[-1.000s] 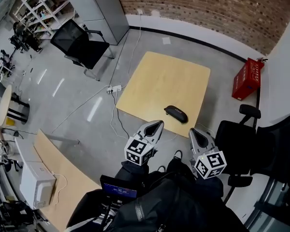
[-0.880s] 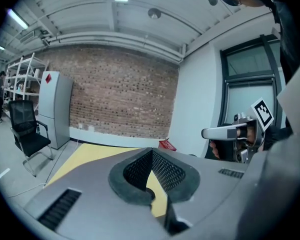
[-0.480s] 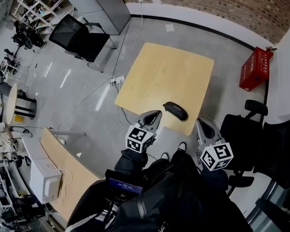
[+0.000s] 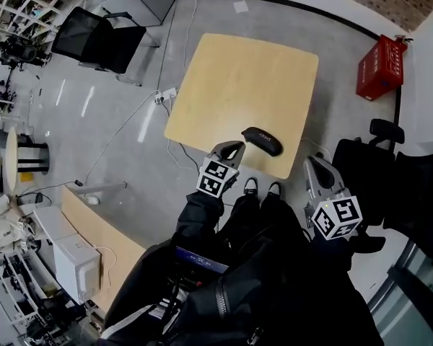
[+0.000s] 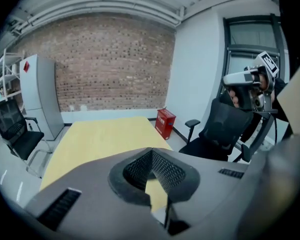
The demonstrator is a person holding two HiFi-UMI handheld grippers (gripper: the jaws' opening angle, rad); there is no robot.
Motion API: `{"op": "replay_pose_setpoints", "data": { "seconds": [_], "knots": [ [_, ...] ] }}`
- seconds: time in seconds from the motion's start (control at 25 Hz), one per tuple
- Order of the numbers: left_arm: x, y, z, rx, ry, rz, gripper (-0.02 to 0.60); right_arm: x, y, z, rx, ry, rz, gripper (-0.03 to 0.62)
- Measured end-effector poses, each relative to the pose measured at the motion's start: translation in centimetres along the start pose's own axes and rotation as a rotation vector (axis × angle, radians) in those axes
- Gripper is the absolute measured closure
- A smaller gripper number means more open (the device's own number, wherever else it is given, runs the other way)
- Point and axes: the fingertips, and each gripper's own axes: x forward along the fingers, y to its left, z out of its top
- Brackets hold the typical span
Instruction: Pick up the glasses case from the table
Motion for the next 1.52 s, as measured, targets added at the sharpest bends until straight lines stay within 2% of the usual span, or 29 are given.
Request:
{"op": "replay_pose_setpoints", "data": {
  "seconds": [0.24,0.4,0.52,0.68,0.88,1.08,1.32,1.52],
  "knots": [
    [4.2,0.8,-3.0,0.076,0.118,-0.093,0.583,1.1,-0.6,-1.1,0.013,0.038,-0.056,0.589],
    [6.8,0.9,-4.5,0.161,0.198,-0.167,0.531,1.6,-1.1,-1.4,0.033,0.059,-0.094,0.591],
    [8.7,1.2,-5.3,0.261,0.272,-0.220,0.495,2.1,-2.0,-1.7,0.047,0.080,-0.125,0.589],
    [11.4,1.6,-6.8,0.436,0.376,-0.282,0.428,2.8,-3.6,-1.9,0.077,0.082,-0.163,0.589],
    [13.5,1.2,-8.1,0.586,0.435,-0.387,0.327,3.0,-4.8,-2.3,0.102,0.090,-0.203,0.589],
    [14.9,0.2,-9.5,0.672,0.484,-0.471,0.253,2.8,-5.5,-2.9,0.130,0.094,-0.233,0.589],
    [16.1,-0.1,-11.6,0.810,0.583,-0.535,0.213,2.1,-5.9,-3.1,0.126,0.105,-0.265,0.589],
    [17.4,-0.4,-12.9,0.833,0.628,-0.564,0.213,1.1,-6.0,-3.7,0.134,0.105,-0.296,0.589]
  ]
}}
